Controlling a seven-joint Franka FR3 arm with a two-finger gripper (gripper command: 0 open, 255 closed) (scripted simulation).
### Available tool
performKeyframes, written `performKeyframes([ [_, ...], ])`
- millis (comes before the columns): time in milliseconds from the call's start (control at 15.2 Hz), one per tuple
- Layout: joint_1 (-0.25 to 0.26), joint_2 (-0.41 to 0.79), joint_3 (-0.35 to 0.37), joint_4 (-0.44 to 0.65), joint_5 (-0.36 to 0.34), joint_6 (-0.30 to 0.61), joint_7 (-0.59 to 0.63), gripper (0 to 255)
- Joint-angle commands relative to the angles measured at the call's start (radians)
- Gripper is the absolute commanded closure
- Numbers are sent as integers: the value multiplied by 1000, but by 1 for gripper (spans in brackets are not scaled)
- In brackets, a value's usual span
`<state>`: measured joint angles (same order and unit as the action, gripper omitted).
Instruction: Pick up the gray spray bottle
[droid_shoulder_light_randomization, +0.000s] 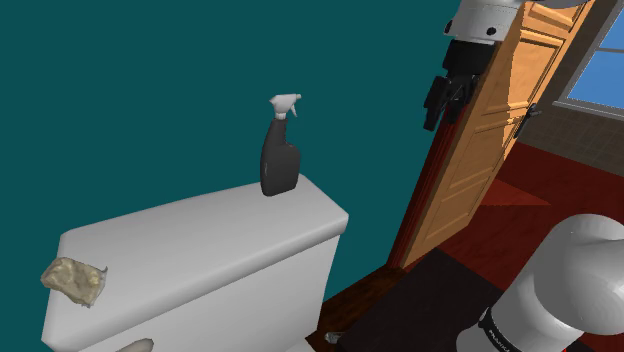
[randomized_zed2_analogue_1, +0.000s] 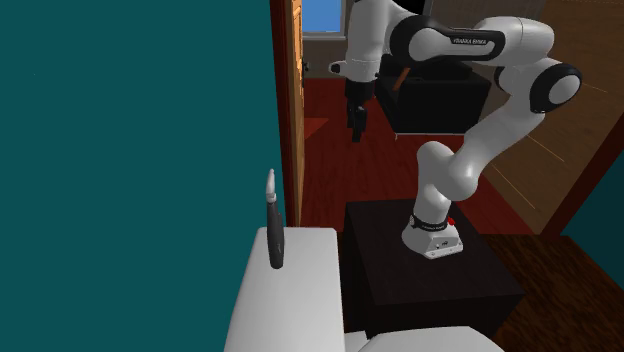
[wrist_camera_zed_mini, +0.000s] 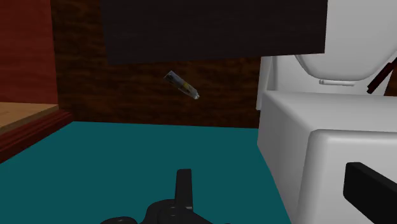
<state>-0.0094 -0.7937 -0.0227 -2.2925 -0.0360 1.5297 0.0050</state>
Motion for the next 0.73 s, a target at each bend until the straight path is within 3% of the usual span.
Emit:
performKeyframes([
  [0, 0, 0, 0, 0, 0, 0, 0, 0],
  [660, 204, 242, -177, 16, 99, 341, -504, 0],
])
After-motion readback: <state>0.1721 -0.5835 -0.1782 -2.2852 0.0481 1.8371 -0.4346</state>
